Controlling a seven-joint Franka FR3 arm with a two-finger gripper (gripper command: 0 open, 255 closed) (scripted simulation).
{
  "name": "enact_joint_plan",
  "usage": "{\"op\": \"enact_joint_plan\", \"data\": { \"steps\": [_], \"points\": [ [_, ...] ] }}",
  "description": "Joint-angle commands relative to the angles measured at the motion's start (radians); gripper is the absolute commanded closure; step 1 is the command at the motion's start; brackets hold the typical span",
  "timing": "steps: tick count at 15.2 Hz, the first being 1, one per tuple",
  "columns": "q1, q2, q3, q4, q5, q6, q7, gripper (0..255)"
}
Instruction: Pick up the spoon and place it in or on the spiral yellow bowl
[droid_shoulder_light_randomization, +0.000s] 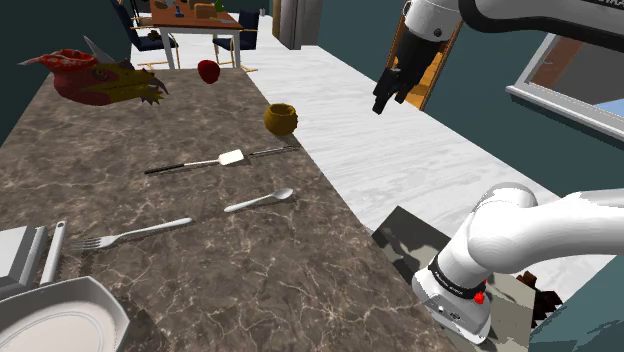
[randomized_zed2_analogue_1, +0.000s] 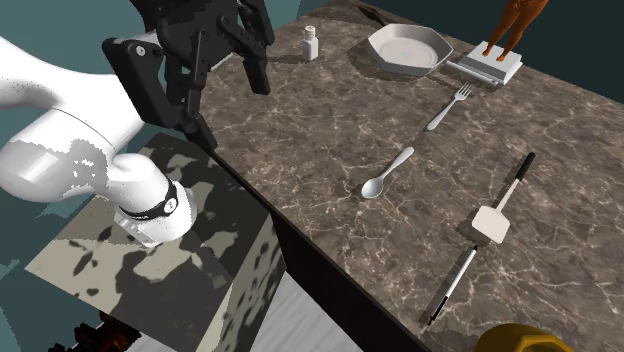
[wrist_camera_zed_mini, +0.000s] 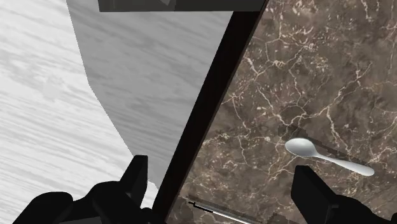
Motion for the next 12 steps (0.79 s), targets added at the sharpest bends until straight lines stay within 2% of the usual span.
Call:
{"op": "enact_joint_plan", "data": {
  "steps": [1, 7, 12],
  "points": [
    [0.000, 0.000, 0.000, 0.000, 0.000, 0.000, 0.000, 0],
    [0.010, 0.023, 0.077, -0.158, 0.053, 0.211, 0.119, 0],
    [0.016, 0.096, 0.151, -0.248, 0.091, 0.401, 0.220, 0]
  ]
}}
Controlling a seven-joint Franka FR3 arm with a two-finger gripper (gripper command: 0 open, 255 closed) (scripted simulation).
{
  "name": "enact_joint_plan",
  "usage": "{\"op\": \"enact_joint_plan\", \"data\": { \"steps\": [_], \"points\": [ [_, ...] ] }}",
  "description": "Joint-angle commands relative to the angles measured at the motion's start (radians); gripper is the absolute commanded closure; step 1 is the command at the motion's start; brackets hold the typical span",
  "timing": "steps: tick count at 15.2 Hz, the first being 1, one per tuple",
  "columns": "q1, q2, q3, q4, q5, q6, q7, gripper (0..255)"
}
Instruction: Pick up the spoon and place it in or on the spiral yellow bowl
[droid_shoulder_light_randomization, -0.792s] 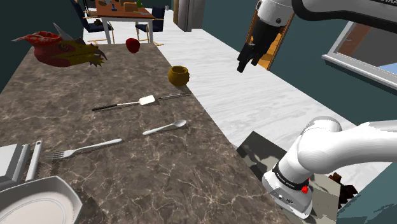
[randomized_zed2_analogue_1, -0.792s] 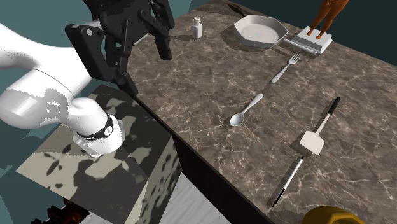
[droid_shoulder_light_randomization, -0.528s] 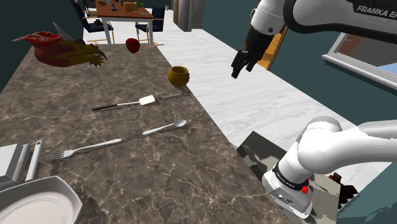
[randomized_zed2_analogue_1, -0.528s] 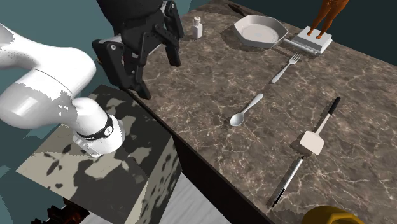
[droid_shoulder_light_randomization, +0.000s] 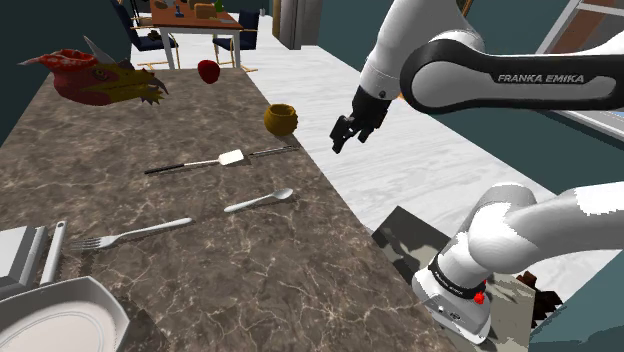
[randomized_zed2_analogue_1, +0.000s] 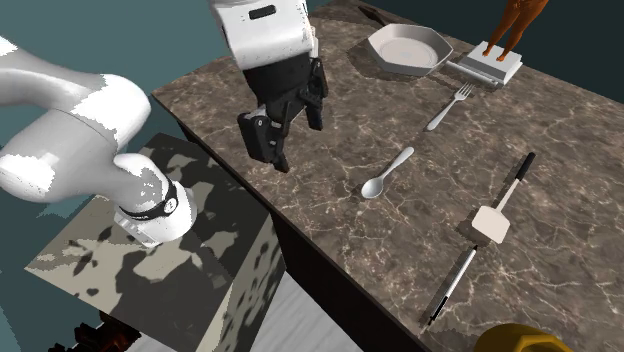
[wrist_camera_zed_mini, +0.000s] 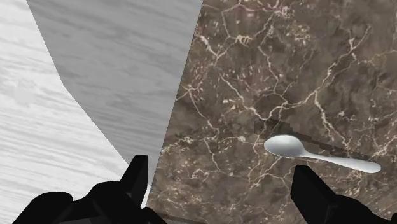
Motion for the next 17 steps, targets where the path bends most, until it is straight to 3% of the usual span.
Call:
{"op": "enact_joint_plan", "data": {
  "steps": [1, 9, 14, 17],
  "points": [
    [-0.001, 0.050, 0.033, -0.024, 0.012, 0.087, 0.043, 0],
    [-0.029, 0.285, 0.178, -0.063, 0.015, 0.407, 0.231, 0],
    [-0.098, 0.483, 0.291, -0.028, -0.081, 0.591, 0.404, 0],
    [-0.128, 0.549, 0.321, -0.018, -0.139, 0.646, 0.463, 0]
  ]
}}
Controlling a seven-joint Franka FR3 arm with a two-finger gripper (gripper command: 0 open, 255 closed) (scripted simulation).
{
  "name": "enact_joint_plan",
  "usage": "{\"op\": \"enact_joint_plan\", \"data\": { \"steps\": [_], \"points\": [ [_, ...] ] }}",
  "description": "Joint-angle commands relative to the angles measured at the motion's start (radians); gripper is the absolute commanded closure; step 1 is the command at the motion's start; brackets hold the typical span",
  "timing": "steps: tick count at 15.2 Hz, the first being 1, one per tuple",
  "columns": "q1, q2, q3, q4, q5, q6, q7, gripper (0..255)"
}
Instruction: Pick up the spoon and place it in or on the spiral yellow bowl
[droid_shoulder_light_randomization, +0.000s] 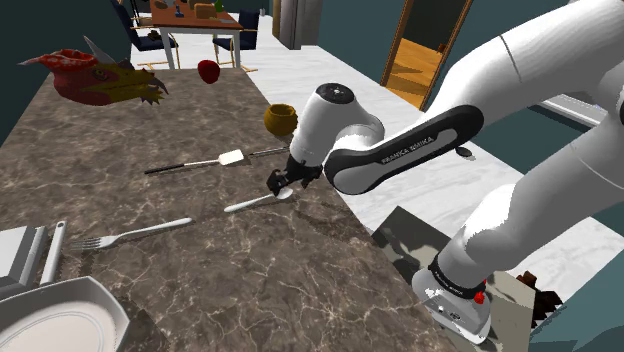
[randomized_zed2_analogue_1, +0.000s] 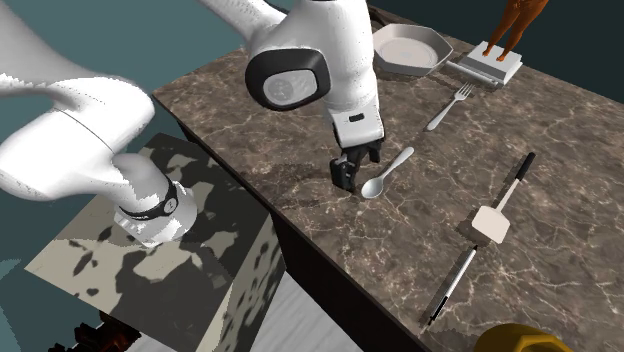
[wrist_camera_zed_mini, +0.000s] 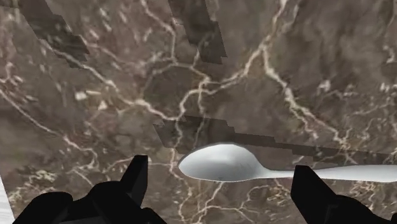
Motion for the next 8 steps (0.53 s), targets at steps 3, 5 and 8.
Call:
{"op": "enact_joint_plan", "data": {
  "steps": [3, 5, 8],
  "points": [
    [-0.031, 0.067, 0.023, 0.002, -0.068, 0.061, 0.056, 0],
    [-0.047, 0.101, 0.032, 0.004, -0.110, 0.086, 0.086, 0],
    [-0.050, 0.111, 0.033, 0.005, -0.123, 0.093, 0.095, 0]
  ]
}}
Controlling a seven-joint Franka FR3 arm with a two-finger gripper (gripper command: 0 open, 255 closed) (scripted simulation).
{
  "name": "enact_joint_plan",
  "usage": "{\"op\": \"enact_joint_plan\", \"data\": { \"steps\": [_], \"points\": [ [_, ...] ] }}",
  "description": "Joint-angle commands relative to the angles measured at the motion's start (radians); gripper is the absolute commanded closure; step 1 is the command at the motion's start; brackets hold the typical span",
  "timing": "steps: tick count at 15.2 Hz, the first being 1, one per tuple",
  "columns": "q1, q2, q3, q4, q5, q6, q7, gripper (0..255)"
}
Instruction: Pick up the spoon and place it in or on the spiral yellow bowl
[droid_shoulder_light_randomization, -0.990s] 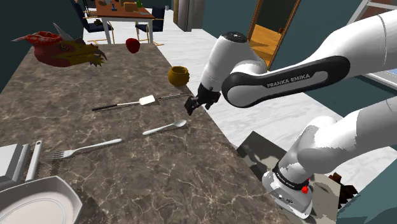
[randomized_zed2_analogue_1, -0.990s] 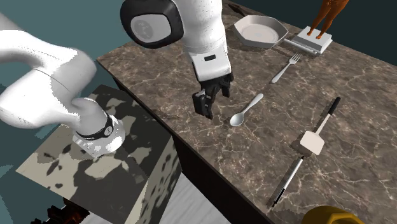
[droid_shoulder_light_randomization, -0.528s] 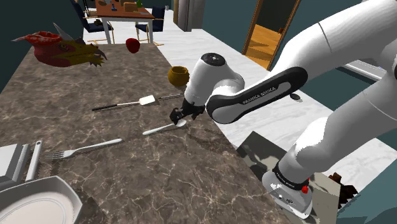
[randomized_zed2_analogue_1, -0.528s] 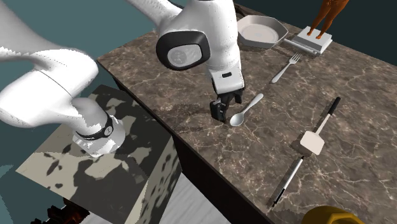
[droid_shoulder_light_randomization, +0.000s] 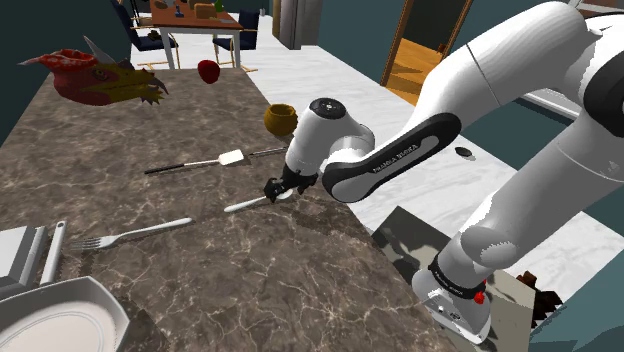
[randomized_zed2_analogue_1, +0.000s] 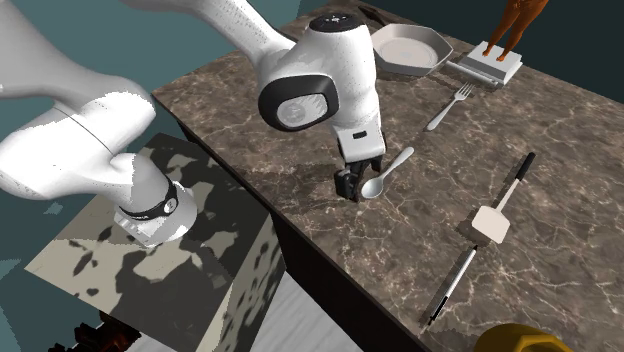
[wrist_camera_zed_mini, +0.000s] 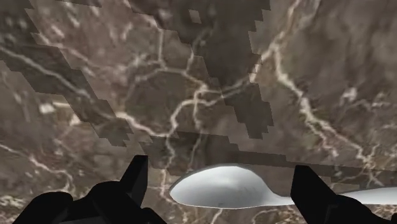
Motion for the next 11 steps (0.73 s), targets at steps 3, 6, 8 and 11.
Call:
{"op": "enact_joint_plan", "data": {
  "steps": [3, 6, 8, 11],
  "points": [
    [-0.001, 0.003, 0.000, 0.000, -0.004, 0.003, 0.002, 0],
    [-0.001, 0.003, 0.000, 0.000, -0.003, 0.002, 0.002, 255],
    [-0.001, 0.003, 0.000, 0.000, -0.004, 0.003, 0.002, 255],
    [-0.001, 0.003, 0.000, 0.000, -0.004, 0.003, 0.002, 255]
  ]
}}
